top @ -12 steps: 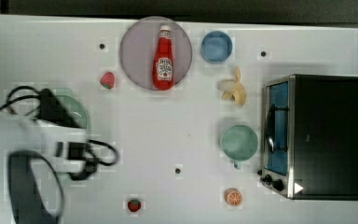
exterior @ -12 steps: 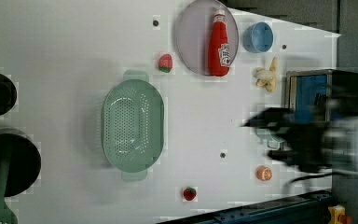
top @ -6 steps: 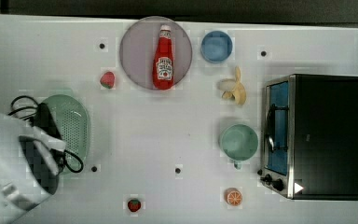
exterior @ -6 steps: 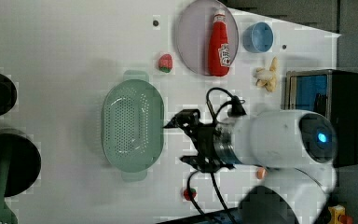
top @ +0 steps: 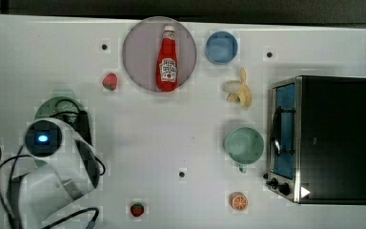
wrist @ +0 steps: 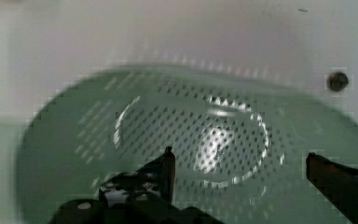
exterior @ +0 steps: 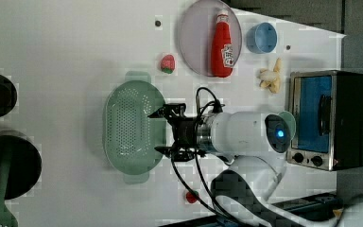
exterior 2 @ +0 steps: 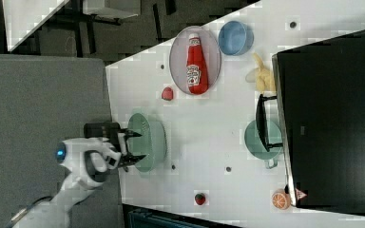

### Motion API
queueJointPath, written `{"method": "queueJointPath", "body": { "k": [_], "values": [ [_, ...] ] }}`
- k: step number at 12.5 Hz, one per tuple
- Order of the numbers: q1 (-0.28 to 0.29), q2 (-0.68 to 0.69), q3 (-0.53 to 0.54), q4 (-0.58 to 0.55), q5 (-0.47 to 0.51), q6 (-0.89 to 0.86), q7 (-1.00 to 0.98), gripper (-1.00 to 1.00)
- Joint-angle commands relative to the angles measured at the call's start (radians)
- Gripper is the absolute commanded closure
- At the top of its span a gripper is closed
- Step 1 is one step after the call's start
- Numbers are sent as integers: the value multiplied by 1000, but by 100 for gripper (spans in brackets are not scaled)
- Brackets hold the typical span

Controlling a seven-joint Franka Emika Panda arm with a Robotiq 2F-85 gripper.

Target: Drag strainer left to right.

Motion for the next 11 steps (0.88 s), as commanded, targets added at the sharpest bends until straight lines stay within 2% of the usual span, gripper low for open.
{"method": "queueJointPath", "body": {
  "k": [1,4,7,11],
  "values": [
    [10,67,-35,7,-19,52,58,-100],
    [64,135,-103,16,-20,146,58,-100],
    [123,149,-172,15,-24,166,57,-100],
    [134,148,-228,9,-25,163,57,-100]
  ]
}}
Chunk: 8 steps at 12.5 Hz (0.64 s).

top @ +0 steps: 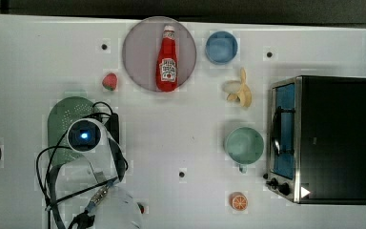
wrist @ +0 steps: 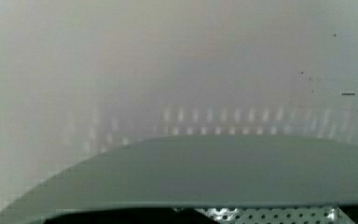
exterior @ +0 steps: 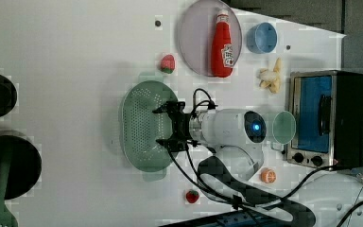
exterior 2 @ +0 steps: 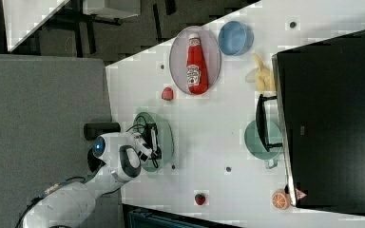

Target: Drag strainer left to right.

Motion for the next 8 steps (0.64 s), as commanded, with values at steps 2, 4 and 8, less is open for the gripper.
{"method": "queueJointPath", "body": {
  "k": [2,4,8],
  "values": [
    [3,-31,-39,13,-13,-27,32,-100],
    [1,-36,-71,10,-14,-28,32,-100],
    [-1,-55,-129,-1,-14,-31,23,-100]
  ]
}}
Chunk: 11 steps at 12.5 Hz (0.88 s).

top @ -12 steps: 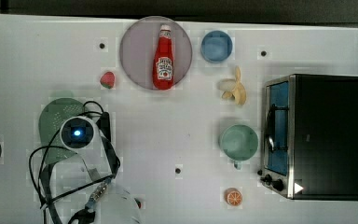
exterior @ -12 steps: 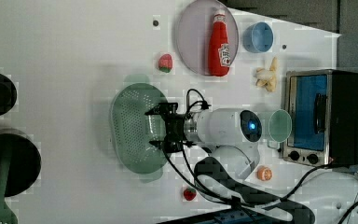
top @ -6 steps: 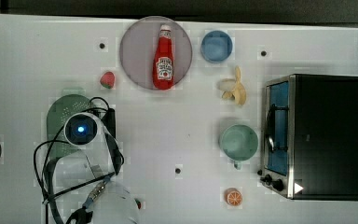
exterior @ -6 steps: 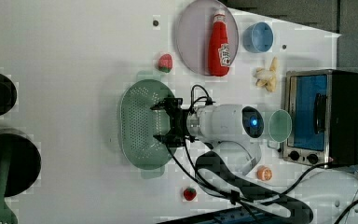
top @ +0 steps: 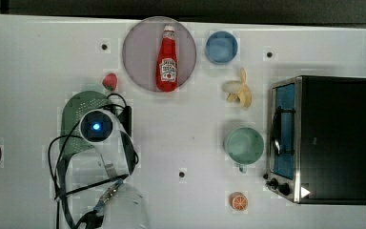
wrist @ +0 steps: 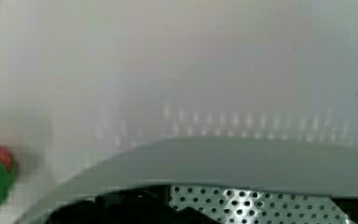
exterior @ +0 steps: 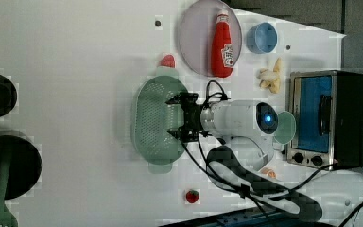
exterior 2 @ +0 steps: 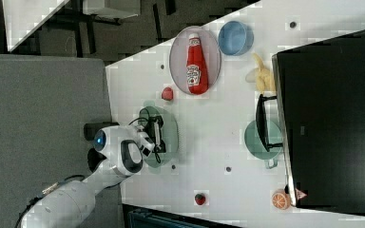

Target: Drag strainer left to right.

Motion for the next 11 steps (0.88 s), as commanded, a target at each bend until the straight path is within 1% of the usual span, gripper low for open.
{"method": "queueJointPath", "body": {
  "k": [1,5,8,11],
  "values": [
    [-21,-33,-45,-20,-17,7,13,-100],
    [-39,-60,-95,-58,-17,-1,-85,-100],
    [-57,-84,-132,-99,-17,-5,-107,-100],
    [-68,-108,-178,-135,-17,-4,-179,-100]
  ]
}}
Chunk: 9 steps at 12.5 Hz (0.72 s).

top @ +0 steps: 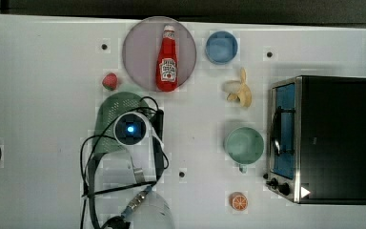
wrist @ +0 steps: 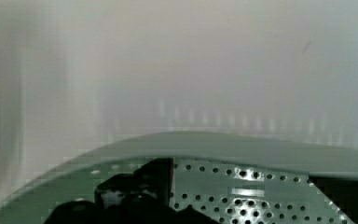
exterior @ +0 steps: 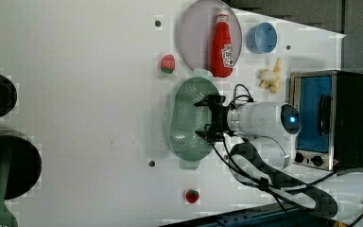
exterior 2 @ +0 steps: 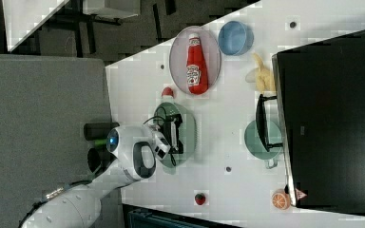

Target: Drag strainer left to right.

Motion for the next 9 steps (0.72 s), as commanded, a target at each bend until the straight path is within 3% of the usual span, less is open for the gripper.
{"method": "queueJointPath", "body": {
  "k": [1,9],
  "values": [
    [-52,-34,-58,-20,0,-14,-130,-100],
    [-55,-42,-249,-47,-1,-14,-322,-100]
  ]
}}
